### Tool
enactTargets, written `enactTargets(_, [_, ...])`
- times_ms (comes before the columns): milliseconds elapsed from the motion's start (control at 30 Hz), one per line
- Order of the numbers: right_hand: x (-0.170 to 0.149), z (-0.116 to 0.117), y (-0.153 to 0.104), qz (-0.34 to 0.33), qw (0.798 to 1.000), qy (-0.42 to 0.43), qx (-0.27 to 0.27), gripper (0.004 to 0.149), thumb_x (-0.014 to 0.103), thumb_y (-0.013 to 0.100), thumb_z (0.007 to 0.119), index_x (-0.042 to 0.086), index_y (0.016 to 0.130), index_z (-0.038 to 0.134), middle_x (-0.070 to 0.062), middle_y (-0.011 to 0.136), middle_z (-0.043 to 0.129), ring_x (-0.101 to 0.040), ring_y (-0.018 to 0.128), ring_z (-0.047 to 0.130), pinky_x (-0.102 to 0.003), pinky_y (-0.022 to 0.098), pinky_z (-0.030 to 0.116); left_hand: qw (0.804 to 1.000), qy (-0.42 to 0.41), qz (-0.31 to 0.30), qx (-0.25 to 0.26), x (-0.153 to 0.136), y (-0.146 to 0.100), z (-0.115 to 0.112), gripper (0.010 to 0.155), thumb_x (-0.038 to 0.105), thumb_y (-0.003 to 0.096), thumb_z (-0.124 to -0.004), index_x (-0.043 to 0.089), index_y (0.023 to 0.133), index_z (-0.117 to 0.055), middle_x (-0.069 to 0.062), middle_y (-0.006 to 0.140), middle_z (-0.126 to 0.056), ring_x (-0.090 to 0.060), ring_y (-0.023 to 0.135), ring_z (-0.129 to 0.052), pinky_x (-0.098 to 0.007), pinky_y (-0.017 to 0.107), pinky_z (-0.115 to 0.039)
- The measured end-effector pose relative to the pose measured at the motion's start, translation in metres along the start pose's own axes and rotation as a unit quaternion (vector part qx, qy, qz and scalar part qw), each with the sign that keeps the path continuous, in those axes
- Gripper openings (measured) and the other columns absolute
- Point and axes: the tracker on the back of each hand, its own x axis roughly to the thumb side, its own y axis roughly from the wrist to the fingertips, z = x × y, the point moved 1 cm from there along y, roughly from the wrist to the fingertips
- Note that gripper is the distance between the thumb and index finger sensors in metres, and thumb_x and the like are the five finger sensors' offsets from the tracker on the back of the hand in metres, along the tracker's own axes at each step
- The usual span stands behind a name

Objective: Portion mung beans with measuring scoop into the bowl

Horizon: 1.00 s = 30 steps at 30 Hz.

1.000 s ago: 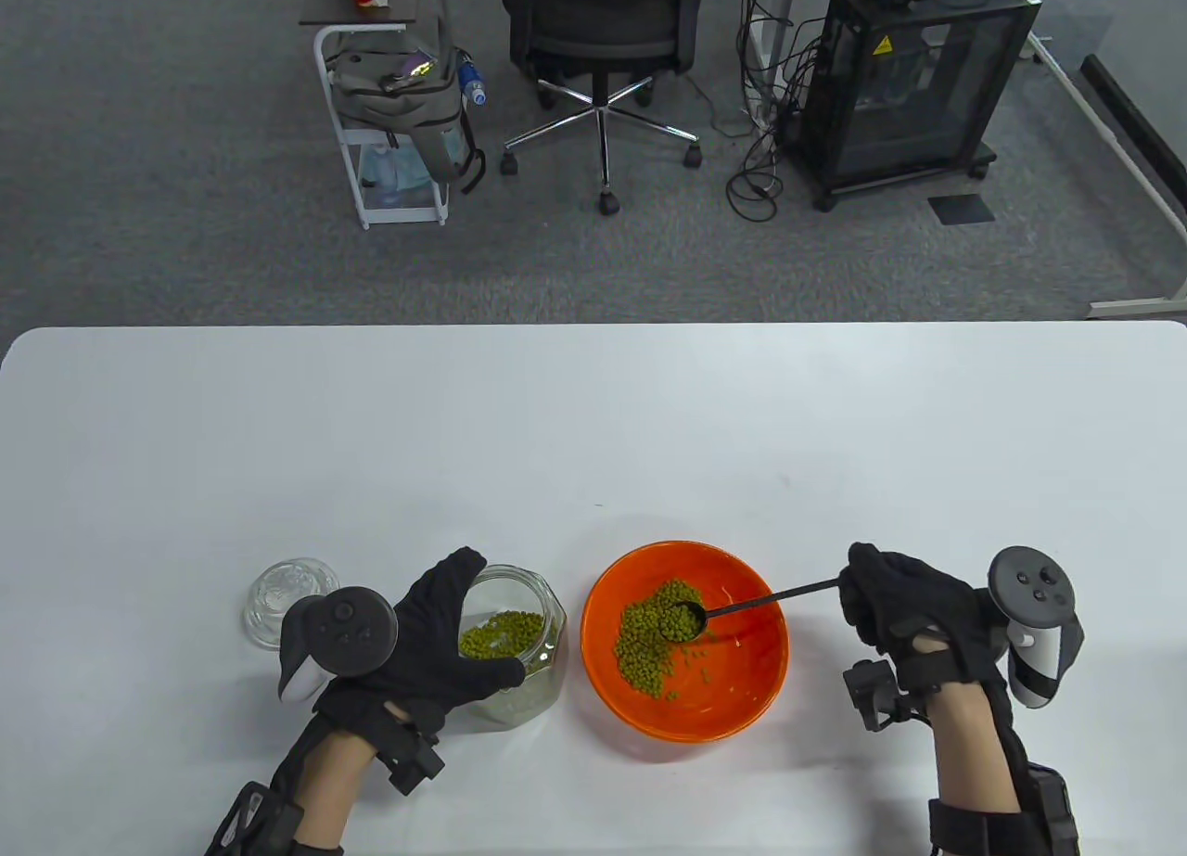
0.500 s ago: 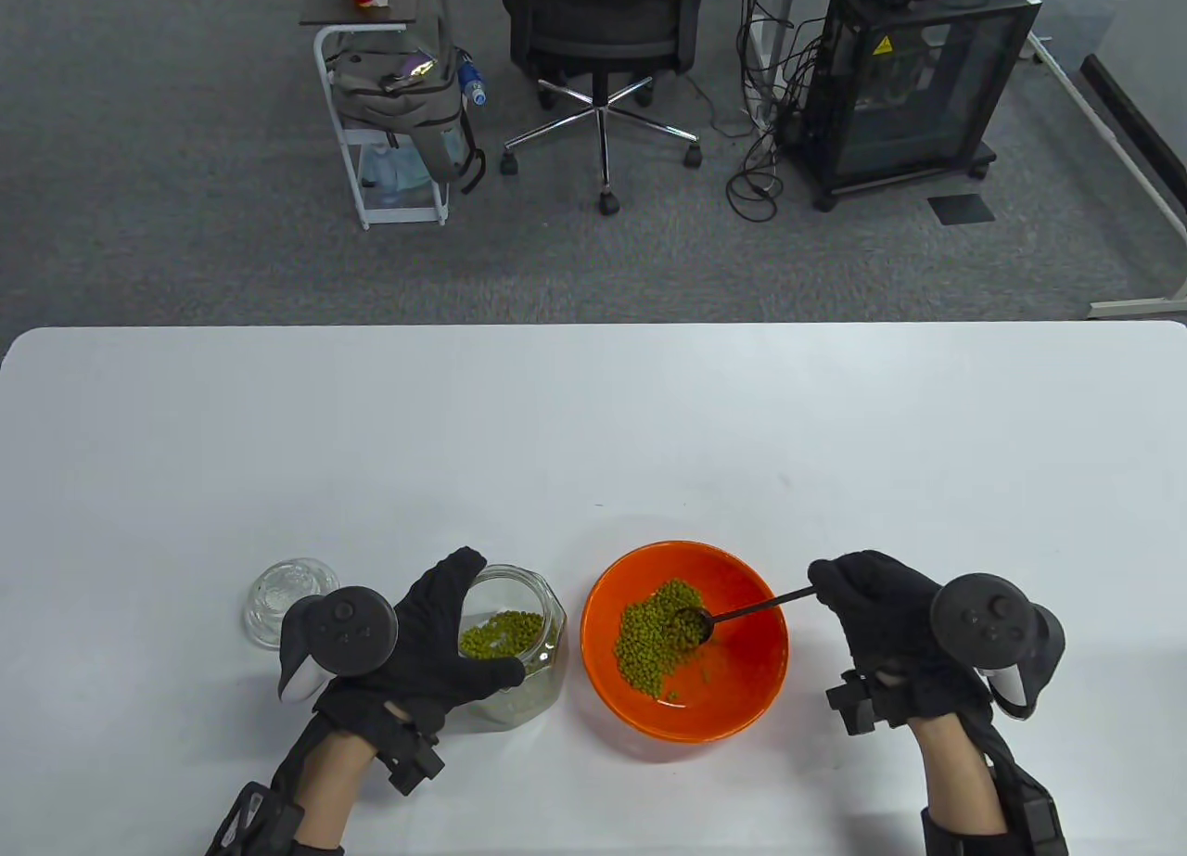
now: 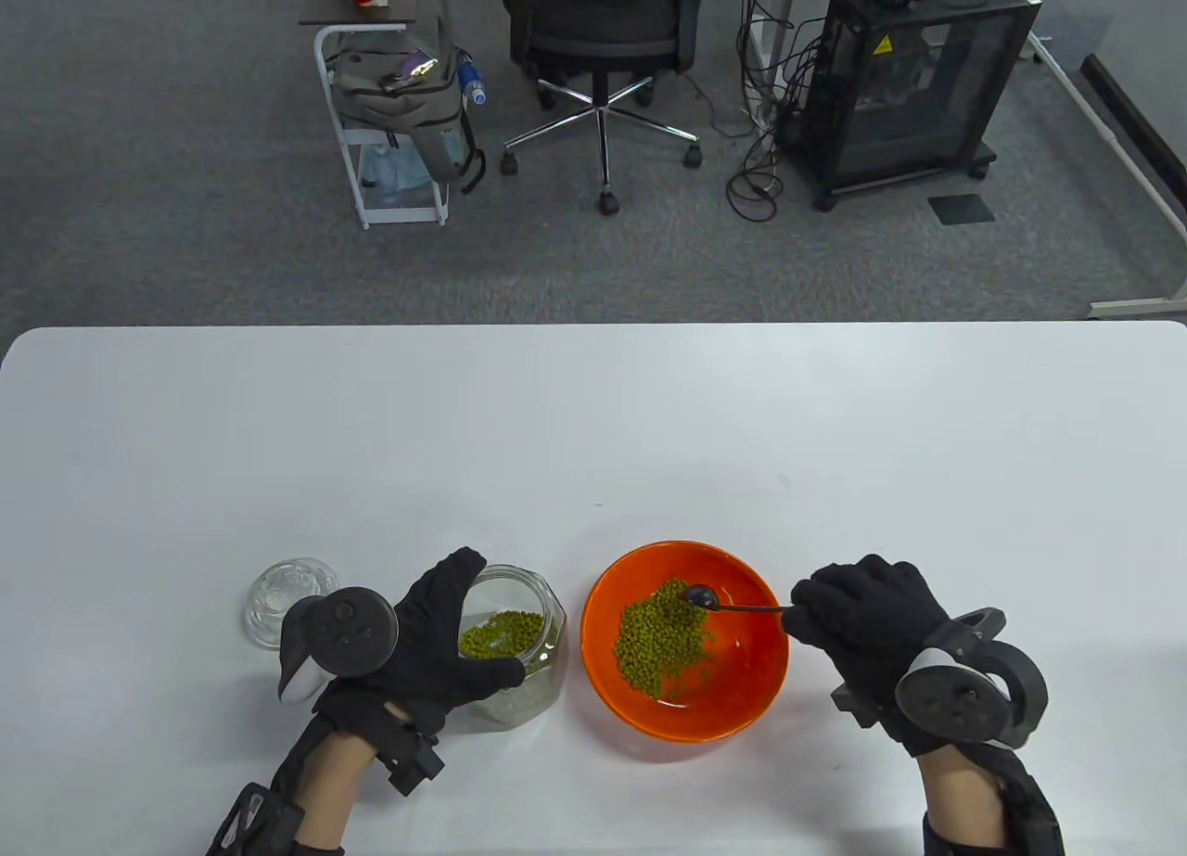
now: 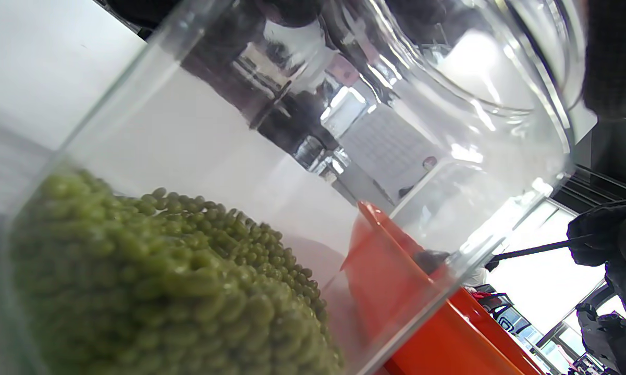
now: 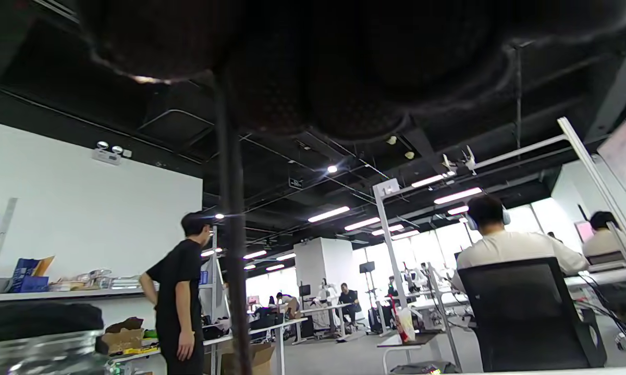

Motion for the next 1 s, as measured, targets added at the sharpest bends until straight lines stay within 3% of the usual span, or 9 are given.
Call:
enactTargets(133, [-0.009, -0.006, -0.003, 0.03, 0.997, 0.027, -0.06, 0.043, 0.05, 0.041, 0.08, 0.016, 0.06, 0.099, -0.009, 0.056, 0.102, -0.029, 0.035, 0.098, -0.042, 0.03, 0.084, 1.0, 0.0, -0.001, -0.001, 0.0, 0.0, 0.0, 0.123, 0.083, 0.0391, -0.087, 0.003, 0.11, -0.026, -0.028, 0.116, -0.039, -0.059, 0.105, -0.056, -0.074, 0.072, -0.054])
enactTargets(533, [-0.044, -0.006, -0.01, 0.168, 0.965, 0.156, -0.125, 0.042, 0.048, 0.045, 0.084, 0.01, 0.051, 0.102, -0.011, 0.04, 0.104, -0.025, 0.019, 0.099, -0.039, 0.017, 0.086, 1.0, -0.001, -0.002, 0.0, 0.0, 0.0, 0.0, 0.123, 0.083, 0.039, -0.087, 0.003, 0.11, -0.026, -0.028, 0.116, -0.039, -0.059, 0.105, -0.056, -0.074, 0.072, -0.054])
enactTargets(800, [-0.065, 0.009, -0.017, 0.297, 0.894, 0.307, -0.133, 0.042, 0.048, 0.046, 0.085, 0.01, 0.048, 0.102, -0.01, 0.035, 0.105, -0.021, 0.013, 0.099, -0.035, 0.012, 0.086, 1.0, -0.001, -0.002, 0.0, 0.0, 0.0, 0.0, 0.124, 0.083, 0.0388, -0.087, 0.003, 0.11, -0.026, -0.028, 0.116, -0.038, -0.059, 0.105, -0.056, -0.074, 0.072, -0.054])
enactTargets(867, [-0.064, 0.015, -0.013, 0.322, 0.874, 0.343, -0.126, 0.042, 0.048, 0.046, 0.085, 0.01, 0.047, 0.102, -0.01, 0.034, 0.105, -0.021, 0.012, 0.099, -0.035, 0.011, 0.086, 1.0, -0.001, -0.002, 0.0, 0.0, 0.0, 0.0, 0.123, 0.083, 0.0389, -0.087, 0.003, 0.11, -0.026, -0.028, 0.116, -0.038, -0.059, 0.105, -0.056, -0.074, 0.072, -0.054])
enactTargets(1000, [-0.052, 0.022, 0.002, 0.344, 0.851, 0.384, -0.1, 0.042, 0.048, 0.046, 0.085, 0.01, 0.047, 0.102, -0.009, 0.033, 0.105, -0.02, 0.011, 0.099, -0.034, 0.01, 0.086, 1.0, 0.0, -0.002, 0.0, 0.0, 0.0, 0.0, 0.123, 0.083, 0.0389, -0.087, 0.004, 0.11, -0.026, -0.028, 0.116, -0.038, -0.059, 0.105, -0.056, -0.074, 0.072, -0.054])
